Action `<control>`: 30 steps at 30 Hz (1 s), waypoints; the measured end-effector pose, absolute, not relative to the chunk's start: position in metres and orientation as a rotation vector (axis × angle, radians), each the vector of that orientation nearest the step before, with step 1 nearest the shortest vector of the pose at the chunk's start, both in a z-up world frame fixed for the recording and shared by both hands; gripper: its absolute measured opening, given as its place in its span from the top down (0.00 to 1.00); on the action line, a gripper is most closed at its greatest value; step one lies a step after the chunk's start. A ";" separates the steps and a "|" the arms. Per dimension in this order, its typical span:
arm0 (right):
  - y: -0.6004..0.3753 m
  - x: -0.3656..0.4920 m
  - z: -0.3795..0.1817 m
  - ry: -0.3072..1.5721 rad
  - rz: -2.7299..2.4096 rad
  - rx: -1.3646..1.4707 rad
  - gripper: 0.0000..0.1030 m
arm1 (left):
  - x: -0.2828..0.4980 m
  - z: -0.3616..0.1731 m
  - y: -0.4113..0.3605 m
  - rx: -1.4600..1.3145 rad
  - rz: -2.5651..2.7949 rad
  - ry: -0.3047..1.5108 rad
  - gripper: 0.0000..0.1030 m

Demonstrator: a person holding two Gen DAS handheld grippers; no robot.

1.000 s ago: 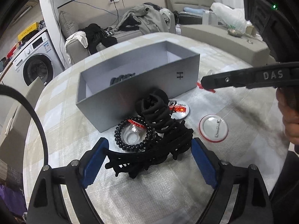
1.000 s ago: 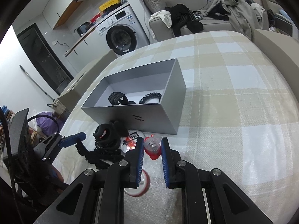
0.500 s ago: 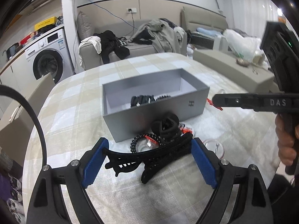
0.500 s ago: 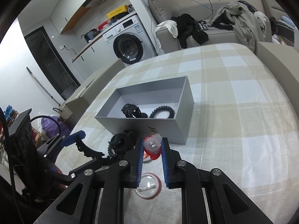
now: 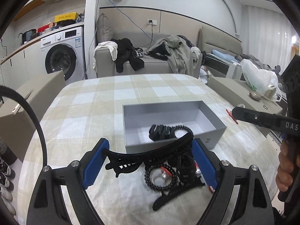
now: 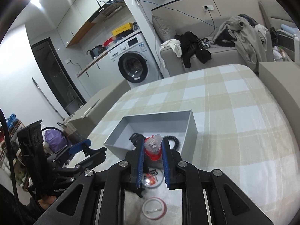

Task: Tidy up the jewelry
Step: 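Carry ring holder and claw clip into the grey box and open both grippers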

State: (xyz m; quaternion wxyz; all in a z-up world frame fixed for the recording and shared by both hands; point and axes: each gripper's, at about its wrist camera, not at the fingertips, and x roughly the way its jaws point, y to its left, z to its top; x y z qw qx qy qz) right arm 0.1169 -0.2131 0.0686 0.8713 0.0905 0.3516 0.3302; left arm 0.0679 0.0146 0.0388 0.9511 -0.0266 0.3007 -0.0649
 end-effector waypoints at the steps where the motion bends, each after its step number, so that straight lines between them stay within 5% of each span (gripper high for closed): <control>1: -0.212 0.119 0.068 0.737 0.691 0.192 0.83 | 0.070 0.040 0.015 -0.051 -0.126 0.603 0.16; 30: -0.197 0.143 0.053 0.807 0.729 0.203 0.83 | 0.103 0.037 -0.002 0.026 -0.206 0.635 0.16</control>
